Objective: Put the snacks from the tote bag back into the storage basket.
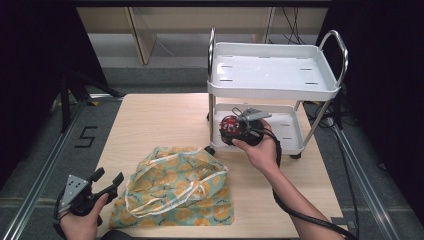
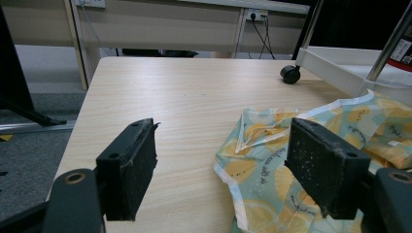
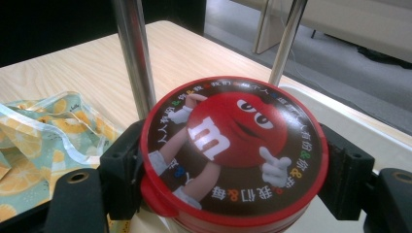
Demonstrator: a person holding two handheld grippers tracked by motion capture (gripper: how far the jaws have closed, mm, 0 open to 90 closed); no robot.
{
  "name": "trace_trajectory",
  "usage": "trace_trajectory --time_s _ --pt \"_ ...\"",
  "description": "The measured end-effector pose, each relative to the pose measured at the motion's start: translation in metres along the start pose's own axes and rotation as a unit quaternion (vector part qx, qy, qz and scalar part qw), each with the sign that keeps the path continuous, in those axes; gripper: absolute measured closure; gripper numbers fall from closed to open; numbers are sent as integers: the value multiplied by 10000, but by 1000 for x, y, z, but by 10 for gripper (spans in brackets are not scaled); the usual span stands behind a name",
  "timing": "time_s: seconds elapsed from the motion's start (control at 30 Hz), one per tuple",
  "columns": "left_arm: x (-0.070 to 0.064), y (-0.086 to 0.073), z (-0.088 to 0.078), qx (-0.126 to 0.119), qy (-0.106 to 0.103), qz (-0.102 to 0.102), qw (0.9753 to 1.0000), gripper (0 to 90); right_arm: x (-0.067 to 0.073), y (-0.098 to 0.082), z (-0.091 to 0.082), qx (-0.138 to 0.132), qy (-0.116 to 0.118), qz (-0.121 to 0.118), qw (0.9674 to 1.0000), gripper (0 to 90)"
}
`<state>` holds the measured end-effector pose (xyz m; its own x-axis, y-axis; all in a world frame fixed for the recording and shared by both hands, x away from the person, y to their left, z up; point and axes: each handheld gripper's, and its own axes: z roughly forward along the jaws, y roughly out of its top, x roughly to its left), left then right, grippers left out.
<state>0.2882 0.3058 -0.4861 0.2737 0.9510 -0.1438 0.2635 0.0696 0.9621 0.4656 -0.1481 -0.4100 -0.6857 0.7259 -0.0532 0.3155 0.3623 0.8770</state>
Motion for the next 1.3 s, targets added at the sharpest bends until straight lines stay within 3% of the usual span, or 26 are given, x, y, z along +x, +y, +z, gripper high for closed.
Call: trace_trajectory --time_s 0.1,0.13,0.17,0.2,0.3,0.33,0.37,0.53,0.73,0.9,1.3 --pt "0 0 1 -26 -35 8 10000 257 0 1 1 -23 -10 -23 10000 268" --pt "0 0 1 -23 -34 6 10000 258 1 1 2 10 28 85 10000 268" --pt "0 0 1 -12 -28 6 10000 258 -1 1 2 28 -81 -7 10000 268" --pt "0 0 0 16 -11 10 10000 257 1 0 3 44 -47 138 9999 268" --pt "0 0 0 9 -14 9 10000 258 1 1 3 48 -1 145 9999 268" --pt "0 0 0 12 -11 9 10000 257 -1 1 5 36 -59 14 10000 268" --pt "0 0 0 11 -15 4 10000 257 0 0 4 27 20 202 9998 268" --pt "0 0 0 12 -5 11 10000 257 -3 0 8 55 -23 43 10000 267" --pt "0 0 1 -20 -28 6 10000 257 -2 -1 13 53 70 91 9999 268" --pt "0 0 0 15 -13 13 10000 258 -2 -2 16 113 -19 57 9999 268" --pt "0 0 0 -4 -22 14 10000 257 -2 -5 21 109 21 111 9999 268"
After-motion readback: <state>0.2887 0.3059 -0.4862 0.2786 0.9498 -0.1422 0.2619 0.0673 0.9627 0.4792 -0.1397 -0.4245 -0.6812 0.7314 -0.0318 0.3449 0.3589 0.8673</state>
